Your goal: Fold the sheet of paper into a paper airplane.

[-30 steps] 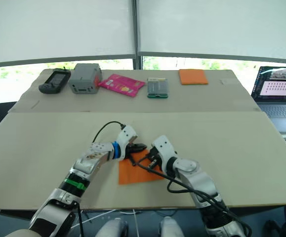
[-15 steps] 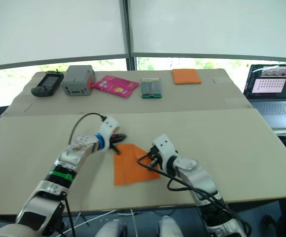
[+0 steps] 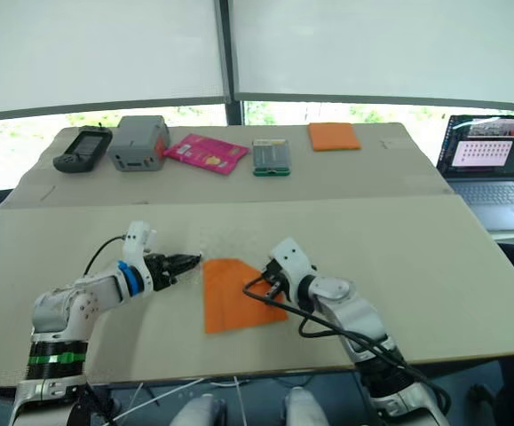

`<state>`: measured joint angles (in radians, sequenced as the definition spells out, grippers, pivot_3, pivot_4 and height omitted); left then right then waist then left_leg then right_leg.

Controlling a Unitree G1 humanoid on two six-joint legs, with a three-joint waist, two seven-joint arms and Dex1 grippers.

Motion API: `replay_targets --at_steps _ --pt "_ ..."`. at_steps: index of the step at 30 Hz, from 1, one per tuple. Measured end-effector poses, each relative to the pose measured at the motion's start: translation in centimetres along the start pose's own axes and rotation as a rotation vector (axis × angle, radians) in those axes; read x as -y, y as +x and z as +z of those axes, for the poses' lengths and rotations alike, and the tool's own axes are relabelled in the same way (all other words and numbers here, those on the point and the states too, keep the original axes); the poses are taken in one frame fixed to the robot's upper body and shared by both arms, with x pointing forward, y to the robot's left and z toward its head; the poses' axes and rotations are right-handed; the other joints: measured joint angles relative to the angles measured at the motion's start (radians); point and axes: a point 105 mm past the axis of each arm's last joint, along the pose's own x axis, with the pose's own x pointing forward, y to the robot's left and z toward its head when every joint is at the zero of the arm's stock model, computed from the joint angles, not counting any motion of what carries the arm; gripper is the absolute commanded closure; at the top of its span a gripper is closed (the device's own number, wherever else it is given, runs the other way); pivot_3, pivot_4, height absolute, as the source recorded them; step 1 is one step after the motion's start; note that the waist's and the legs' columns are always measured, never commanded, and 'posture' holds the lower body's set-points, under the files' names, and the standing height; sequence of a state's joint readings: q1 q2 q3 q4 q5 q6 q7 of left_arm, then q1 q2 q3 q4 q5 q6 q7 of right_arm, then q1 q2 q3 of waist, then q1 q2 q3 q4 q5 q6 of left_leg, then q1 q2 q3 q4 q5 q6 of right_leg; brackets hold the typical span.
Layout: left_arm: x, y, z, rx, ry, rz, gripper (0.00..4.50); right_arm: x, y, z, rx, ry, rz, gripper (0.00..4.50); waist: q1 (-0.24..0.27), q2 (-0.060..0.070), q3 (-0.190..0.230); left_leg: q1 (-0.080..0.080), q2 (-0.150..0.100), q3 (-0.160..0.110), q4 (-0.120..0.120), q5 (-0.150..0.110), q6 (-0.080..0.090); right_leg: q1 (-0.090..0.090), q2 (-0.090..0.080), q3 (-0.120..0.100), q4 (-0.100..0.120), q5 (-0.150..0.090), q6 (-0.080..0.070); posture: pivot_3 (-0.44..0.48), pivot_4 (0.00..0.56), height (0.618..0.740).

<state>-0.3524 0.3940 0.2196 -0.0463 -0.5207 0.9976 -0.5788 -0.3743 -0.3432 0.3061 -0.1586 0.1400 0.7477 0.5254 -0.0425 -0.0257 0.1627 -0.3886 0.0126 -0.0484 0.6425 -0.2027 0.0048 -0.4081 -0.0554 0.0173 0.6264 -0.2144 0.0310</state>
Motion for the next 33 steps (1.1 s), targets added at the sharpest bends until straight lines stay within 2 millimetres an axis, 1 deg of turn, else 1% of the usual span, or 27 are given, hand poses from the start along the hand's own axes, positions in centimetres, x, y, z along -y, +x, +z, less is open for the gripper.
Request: replay_targets --at_steps 3,8,13,16,17,19,21,23,24,27,30,33 --pt "1.3 0.1 -1.0 -0.026 -0.026 -0.027 1.74 -0.1 0.1 0.0 0.001 0.002 0.005 4.50 0.000 0.000 0.000 0.000 0.000 0.000 0.000 0.000 -0.001 0.000 0.000 0.000 0.000 0.000 0.000 0.000 0.150 0.740" --pt "2.5 0.7 -1.5 -0.042 -0.058 -0.049 1.74 -0.1 0.2 0.1 0.006 -0.001 0.013 4.50 -0.001 0.000 0.000 0.000 0.000 0.000 0.000 -0.001 -0.002 0.000 0.001 0.000 0.000 -0.001 -0.001 0.000 0.150 0.740" --pt "3.2 1.4 -2.0 -0.053 -0.083 -0.057 3.23 -0.1 0.2 0.1 0.006 -0.007 0.013 4.50 0.000 0.000 0.000 0.000 0.000 0.000 0.000 -0.001 -0.002 0.000 0.001 0.000 0.000 -0.001 -0.002 0.000 0.150 0.740" --pt "3.3 1.7 -1.9 -0.054 -0.073 -0.054 4.31 0.0 0.1 0.1 0.009 -0.010 0.006 4.50 0.000 0.000 0.000 0.000 0.000 0.000 0.000 -0.001 -0.002 -0.001 0.001 0.000 0.000 -0.001 -0.002 0.000 0.150 0.740" --pt "3.4 1.8 -1.7 -0.050 -0.065 -0.055 4.49 0.0 0.1 0.2 0.012 -0.011 0.003 4.50 0.001 0.000 0.000 0.000 0.000 0.000 0.000 -0.001 -0.002 -0.001 0.001 0.000 0.000 -0.001 -0.002 0.000 0.150 0.740" --pt "3.8 2.2 -1.5 -0.037 -0.040 -0.060 4.49 0.1 0.0 0.4 0.021 -0.013 -0.004 4.50 0.001 0.000 0.000 0.000 0.000 0.001 0.000 -0.001 -0.002 -0.001 0.001 0.000 0.000 -0.001 -0.002 0.000 0.150 0.740" --pt "4.3 2.8 -1.5 -0.036 0.023 -0.066 4.49 0.6 -0.1 0.6 0.040 -0.016 -0.025 4.50 0.003 0.000 0.001 -0.001 -0.001 0.001 0.000 -0.001 -0.002 -0.002 0.001 0.000 0.000 -0.001 -0.003 0.000 0.150 0.740" --pt "4.9 3.6 -0.9 -0.021 0.116 -0.086 4.49 2.2 -0.5 0.9 0.052 -0.009 -0.081 4.50 0.010 0.000 0.002 -0.009 -0.002 0.001 0.000 0.000 -0.003 -0.010 0.000 0.001 0.001 -0.001 -0.006 0.000 0.150 0.740" --pt "4.9 3.8 -0.7 -0.019 0.156 -0.084 4.49 2.9 -0.7 1.3 0.064 -0.011 -0.103 4.50 0.013 0.000 0.002 -0.014 -0.002 0.001 0.000 0.002 -0.006 -0.016 0.000 0.002 0.001 0.002 -0.003 0.000 0.150 0.740" --pt "4.5 4.8 0.1 -0.003 0.254 -0.083 4.49 4.5 -1.4 2.7 0.108 -0.025 -0.159 4.50 0.019 -0.001 0.002 -0.017 -0.003 0.001 0.000 0.002 -0.006 -0.018 0.001 0.002 0.001 0.003 -0.004 0.000 0.150 0.740" --pt "4.6 5.8 0.5 -0.009 0.421 -0.104 4.49 4.9 -1.5 4.2 0.150 -0.046 -0.171 4.50 0.024 0.000 0.002 -0.018 -0.003 0.001 -0.001 0.002 -0.007 -0.018 0.000 0.002 -0.001 0.003 -0.005 0.000 0.150 0.740" --pt "5.3 6.5 0.6 -0.010 0.544 -0.146 4.49 4.6 -1.4 4.3 0.159 -0.041 -0.157 4.50 0.029 0.000 0.002 -0.019 -0.005 0.001 -0.001 0.002 -0.007 -0.018 -0.002 0.002 -0.001 0.003 -0.005 0.000 0.150 0.740"
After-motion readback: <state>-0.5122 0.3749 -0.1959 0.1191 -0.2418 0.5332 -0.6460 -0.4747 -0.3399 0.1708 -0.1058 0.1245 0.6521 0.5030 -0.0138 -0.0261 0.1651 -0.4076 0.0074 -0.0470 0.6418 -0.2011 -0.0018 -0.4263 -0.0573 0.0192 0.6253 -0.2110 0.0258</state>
